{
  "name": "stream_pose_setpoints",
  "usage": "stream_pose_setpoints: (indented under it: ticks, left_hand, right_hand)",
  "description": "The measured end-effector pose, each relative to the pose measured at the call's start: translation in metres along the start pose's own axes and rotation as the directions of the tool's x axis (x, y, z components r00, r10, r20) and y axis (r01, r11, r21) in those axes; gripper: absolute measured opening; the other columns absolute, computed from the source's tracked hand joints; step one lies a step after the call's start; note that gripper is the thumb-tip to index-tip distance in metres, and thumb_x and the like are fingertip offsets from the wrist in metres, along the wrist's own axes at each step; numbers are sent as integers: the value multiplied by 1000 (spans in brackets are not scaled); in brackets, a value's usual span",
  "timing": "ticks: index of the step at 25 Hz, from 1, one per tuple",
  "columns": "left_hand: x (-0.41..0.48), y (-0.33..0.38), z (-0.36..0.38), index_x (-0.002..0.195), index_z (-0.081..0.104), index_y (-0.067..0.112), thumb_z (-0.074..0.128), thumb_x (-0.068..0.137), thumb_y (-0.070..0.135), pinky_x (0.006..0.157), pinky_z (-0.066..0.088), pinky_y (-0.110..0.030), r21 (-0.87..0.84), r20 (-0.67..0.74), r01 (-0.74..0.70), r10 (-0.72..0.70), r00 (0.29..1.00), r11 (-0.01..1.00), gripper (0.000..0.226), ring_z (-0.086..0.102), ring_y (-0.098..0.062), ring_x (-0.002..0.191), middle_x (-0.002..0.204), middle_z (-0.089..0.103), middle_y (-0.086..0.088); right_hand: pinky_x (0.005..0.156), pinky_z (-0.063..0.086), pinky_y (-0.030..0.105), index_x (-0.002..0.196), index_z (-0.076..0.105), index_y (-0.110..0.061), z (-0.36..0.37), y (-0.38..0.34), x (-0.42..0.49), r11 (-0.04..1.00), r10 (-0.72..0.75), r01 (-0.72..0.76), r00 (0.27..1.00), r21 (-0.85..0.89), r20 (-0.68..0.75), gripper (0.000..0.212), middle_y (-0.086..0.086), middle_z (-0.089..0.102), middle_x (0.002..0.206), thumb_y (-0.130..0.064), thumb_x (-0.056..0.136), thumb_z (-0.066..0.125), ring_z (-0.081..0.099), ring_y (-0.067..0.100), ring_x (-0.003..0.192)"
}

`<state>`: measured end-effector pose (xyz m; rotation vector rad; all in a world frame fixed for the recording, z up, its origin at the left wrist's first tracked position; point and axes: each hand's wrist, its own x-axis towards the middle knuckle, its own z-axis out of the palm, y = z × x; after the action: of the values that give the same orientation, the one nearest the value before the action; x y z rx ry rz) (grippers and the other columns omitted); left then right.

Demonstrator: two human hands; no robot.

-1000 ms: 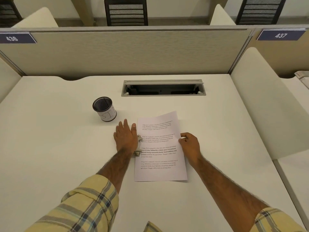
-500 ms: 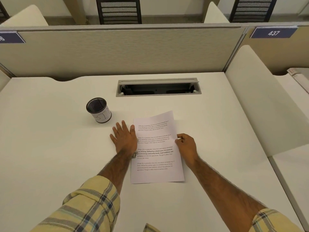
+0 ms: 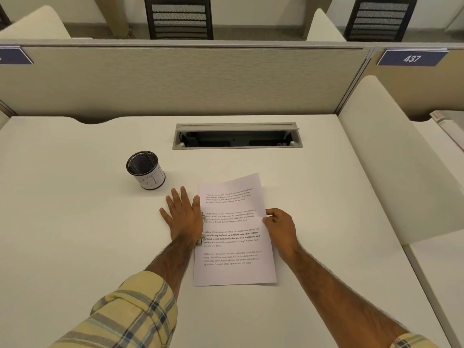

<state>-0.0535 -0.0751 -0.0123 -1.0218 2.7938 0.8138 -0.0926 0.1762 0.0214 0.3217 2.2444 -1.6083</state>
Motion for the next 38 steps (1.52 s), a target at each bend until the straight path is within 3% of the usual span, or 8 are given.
stream_pose_setpoints:
  ticks: [9,21,24,27,31,34,36,38]
  left_hand:
    - [-1,-2,4,163,-6,21,14,109,46,126,-8,-56,21,-31,21,-21,999,1000,63,-8,-29,159,173,-9,-8]
    - [0,-4,-1,163,-7,24,10,108,48,125,-13,-57,96,27,-33,31,999,995,63,-14,-27,158,172,-14,-5]
    - [3,1,-11,164,8,20,22,110,42,126,-8,-57,94,95,-44,35,995,995,60,-11,-30,159,173,-9,-10]
    - [-7,10,-26,153,42,14,36,108,45,125,17,-49,-107,6,-62,63,998,992,54,22,-32,154,166,28,-16]
    - [-40,0,-35,129,63,11,58,99,43,89,52,-34,-354,-70,67,-98,993,933,44,66,-25,109,119,69,-13]
    - [-52,-3,-36,95,66,12,65,97,30,41,41,-7,-464,10,157,-172,985,872,19,67,4,55,77,68,2]
    - [-50,0,-37,82,61,14,66,96,21,31,36,-8,-473,38,186,-191,981,861,17,60,13,44,69,63,4]
    - [-47,0,-39,83,64,10,68,95,18,29,36,-11,-472,60,219,-216,974,854,15,63,-3,42,72,64,-1]
  right_hand:
    - [61,52,26,88,70,-23,4,1,3,1000,-5,5,1000,-30,-19,21,-4,73,74,-6,91,58,67,13,67]
    - [66,56,34,98,70,-11,5,2,3,999,-3,2,999,-41,-33,16,12,75,90,-5,93,55,67,22,75]
    - [68,56,34,96,69,-10,5,1,1,999,-11,10,1000,-39,-26,14,11,75,91,-5,94,56,68,24,77]
    - [70,57,35,95,69,-12,3,-1,0,999,-12,11,1000,-34,-25,14,9,75,92,-6,93,57,69,25,80]
    - [63,55,30,87,68,-20,1,-7,-3,1000,-10,10,1000,-12,-19,20,4,75,87,-6,92,56,71,23,76]
    - [63,53,29,90,69,-16,1,-9,-4,1000,-9,9,1000,-1,-12,19,6,75,88,-5,91,54,70,23,77]
    - [62,51,28,91,70,-15,0,-11,-5,1000,-12,12,1000,-5,-8,20,5,75,89,-4,89,53,70,22,76]
    - [61,50,27,90,70,-16,0,-12,-6,1000,-14,14,1000,0,-5,21,4,75,89,-4,89,53,70,21,75]
